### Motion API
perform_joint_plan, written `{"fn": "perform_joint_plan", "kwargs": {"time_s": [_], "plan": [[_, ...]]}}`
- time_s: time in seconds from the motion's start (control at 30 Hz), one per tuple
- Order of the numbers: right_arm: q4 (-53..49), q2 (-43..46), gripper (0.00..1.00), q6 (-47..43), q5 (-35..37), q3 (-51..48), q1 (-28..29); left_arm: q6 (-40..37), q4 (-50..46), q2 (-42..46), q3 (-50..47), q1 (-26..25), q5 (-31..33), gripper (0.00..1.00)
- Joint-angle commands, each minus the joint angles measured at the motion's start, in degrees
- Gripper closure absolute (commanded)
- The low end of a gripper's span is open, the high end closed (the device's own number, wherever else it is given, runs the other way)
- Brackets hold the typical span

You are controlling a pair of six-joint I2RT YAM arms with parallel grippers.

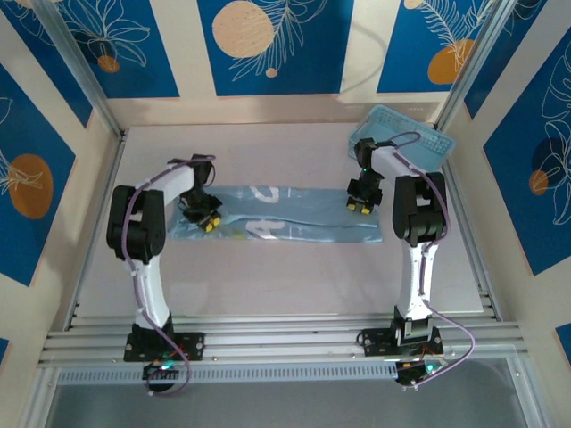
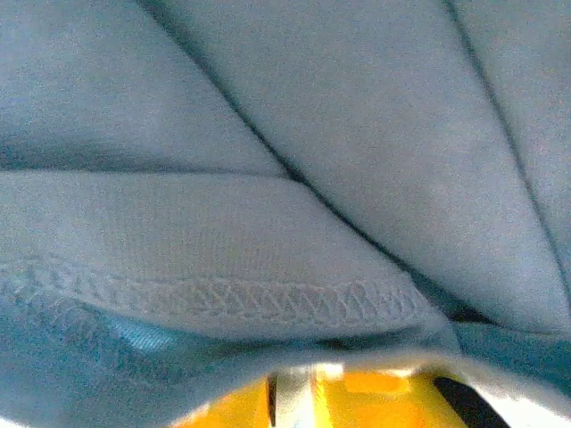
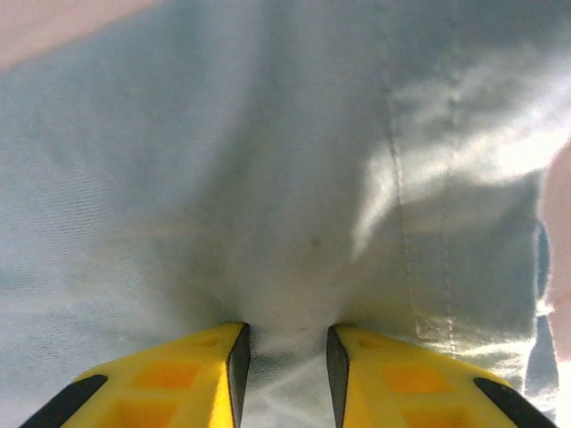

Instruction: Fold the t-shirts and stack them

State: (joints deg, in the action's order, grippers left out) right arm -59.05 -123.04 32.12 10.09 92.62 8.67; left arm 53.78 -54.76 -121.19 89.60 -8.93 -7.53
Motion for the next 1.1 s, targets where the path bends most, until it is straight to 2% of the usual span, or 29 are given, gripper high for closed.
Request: {"fn": "perform_joint_plan", "kwargs": {"time_s": [0.0, 0.17, 0.23, 0.3, 0.47, 0.6, 0.67, 0.73, 0.8, 0.93, 1.07], "plan": [[-3.3, 3.4, 0.66, 9.1, -4.3, -11.3, 5.5, -3.8, 1.8, -11.1, 13.3, 2.4, -1.2, 0.81], [4.4, 10.1, 0.65, 22.2, -14.6, -24.5, 15.5, -3.6, -1.5, -28.8, 44.4, 1.1, -9.5, 0.80], [7.8, 11.0, 0.65, 27.2, -18.5, -27.0, 19.2, -1.9, -1.4, -35.0, 54.8, -0.1, -12.8, 0.79], [9.6, 10.7, 0.65, 30.9, -20.7, -26.9, 22.8, 0.9, 1.5, -39.1, 60.6, -1.3, -15.6, 0.78], [12.3, 7.0, 0.64, 38.7, -26.0, -22.7, 28.7, 8.1, 12.2, -42.4, 61.0, -4.2, -18.4, 0.77], [15.8, 4.5, 0.64, 44.9, -30.1, -20.1, 30.5, 10.8, 18.6, -43.8, 61.1, -5.5, -19.7, 0.75], [17.1, 4.3, 0.63, 48.5, -31.6, -19.7, 30.6, 10.8, 21.4, -43.7, 62.0, -5.7, -20.6, 0.70], [16.3, 6.0, 0.57, 51.3, -31.5, -19.7, 30.1, 8.4, 19.1, -43.1, 65.4, -5.5, -20.0, 0.62], [16.2, 9.1, 0.52, 54.0, -31.4, -21.0, 29.2, 4.5, 15.5, -40.0, 66.9, -5.2, -17.6, 0.55], [14.1, 20.0, 0.42, 59.4, -31.2, -25.3, 25.9, -3.5, 6.8, -29.1, 63.7, -4.3, -10.3, 0.48], [10.8, 31.3, 0.43, 59.8, -29.2, -30.0, 21.1, -8.3, 2.6, -14.5, 47.8, -4.5, -7.8, 0.47]]}}
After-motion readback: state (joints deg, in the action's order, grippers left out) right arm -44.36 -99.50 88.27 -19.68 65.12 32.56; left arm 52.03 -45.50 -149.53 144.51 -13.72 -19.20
